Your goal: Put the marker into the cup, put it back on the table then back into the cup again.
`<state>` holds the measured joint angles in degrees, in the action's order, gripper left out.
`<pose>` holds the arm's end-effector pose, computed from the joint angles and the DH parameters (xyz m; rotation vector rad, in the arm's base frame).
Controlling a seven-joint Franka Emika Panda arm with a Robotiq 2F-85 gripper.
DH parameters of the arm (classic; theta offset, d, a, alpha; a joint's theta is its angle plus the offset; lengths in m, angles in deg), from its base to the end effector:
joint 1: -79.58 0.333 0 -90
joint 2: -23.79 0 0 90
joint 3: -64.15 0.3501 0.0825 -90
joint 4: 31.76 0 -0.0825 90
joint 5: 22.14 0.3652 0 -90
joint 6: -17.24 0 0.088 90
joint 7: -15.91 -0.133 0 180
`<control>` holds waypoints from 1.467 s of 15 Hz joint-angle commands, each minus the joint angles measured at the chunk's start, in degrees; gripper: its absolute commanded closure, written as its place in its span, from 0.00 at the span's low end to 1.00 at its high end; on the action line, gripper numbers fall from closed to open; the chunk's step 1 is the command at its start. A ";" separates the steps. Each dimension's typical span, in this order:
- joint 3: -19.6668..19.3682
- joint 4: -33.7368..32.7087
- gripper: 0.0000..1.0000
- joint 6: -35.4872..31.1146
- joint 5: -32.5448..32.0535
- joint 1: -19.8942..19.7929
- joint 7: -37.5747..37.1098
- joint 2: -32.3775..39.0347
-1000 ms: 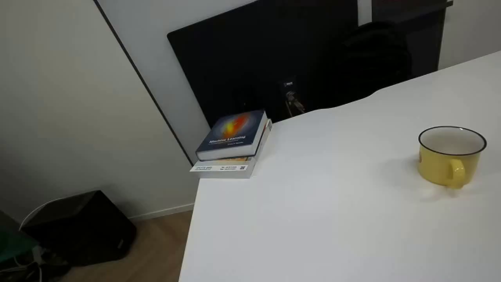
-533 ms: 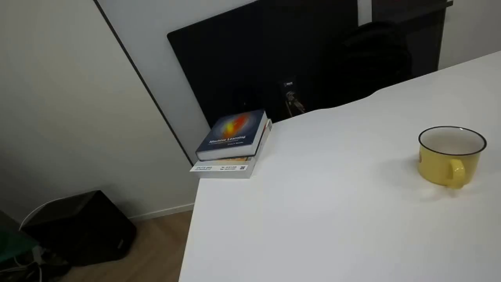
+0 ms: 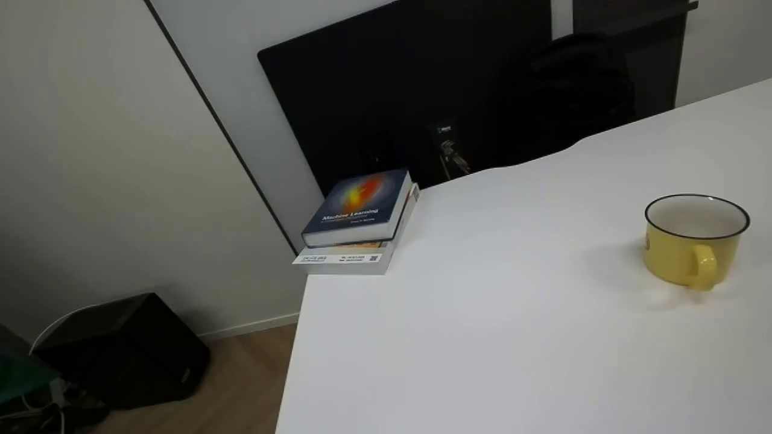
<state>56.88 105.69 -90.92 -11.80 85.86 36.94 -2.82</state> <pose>0.3704 0.0072 0.4942 -2.8758 -0.4400 0.0130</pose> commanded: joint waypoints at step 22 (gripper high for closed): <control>0.94 5.50 0.00 -0.56 -13.59 -2.01 48.28 7.54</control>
<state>56.98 111.29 -91.62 -25.66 84.71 85.01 4.68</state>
